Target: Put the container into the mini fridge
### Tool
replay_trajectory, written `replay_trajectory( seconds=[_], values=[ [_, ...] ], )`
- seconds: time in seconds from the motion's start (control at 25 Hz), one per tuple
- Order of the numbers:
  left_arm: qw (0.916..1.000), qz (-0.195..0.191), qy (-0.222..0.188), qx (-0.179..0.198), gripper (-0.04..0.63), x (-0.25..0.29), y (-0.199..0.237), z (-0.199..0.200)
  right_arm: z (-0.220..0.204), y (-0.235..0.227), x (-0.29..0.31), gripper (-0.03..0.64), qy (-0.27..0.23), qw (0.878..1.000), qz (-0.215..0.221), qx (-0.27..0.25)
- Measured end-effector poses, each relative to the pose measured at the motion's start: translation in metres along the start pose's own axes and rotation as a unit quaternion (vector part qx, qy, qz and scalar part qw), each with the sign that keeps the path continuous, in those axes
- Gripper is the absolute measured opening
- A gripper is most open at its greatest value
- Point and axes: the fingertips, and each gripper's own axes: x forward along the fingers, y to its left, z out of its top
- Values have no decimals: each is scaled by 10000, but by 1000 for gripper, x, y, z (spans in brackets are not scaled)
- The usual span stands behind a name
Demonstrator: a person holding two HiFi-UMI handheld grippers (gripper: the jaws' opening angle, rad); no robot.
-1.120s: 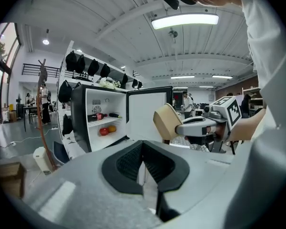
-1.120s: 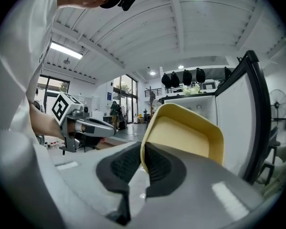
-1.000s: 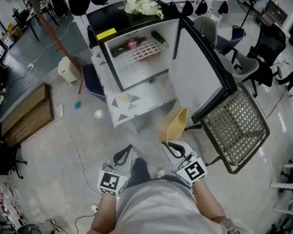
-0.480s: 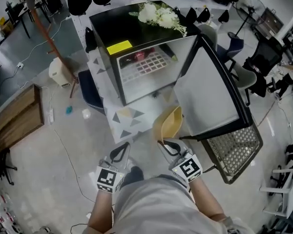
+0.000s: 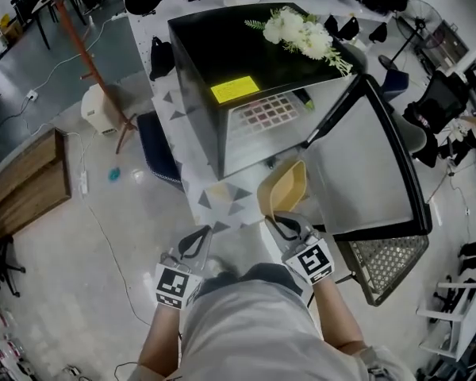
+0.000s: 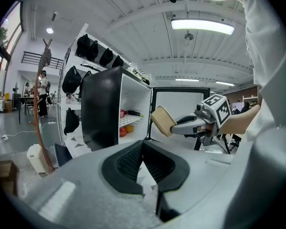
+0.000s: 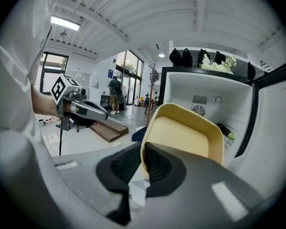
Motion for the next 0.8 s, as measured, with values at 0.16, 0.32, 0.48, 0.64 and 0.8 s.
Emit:
replay_trajectory(
  seconds=[0.16,0.32,0.48,0.64,0.8],
  values=[
    [9999,80,15,-91,3,3,10,1,2,-15,15,21,79,9999,19,-152],
    [9996,221,88,-147,3,14,14,0,-7,-28,34,21,224,9987,257,-371],
    [9985,476,156,-234,3,27,19,3,-24,-41,51,21,457,9944,710,-627],
    [9953,831,180,-454,3,36,25,5,-48,-54,69,21,737,9862,1250,-797],
    [9913,1149,296,-564,3,36,26,1,-78,-70,86,21,1195,9724,1590,-1223]
  ],
)
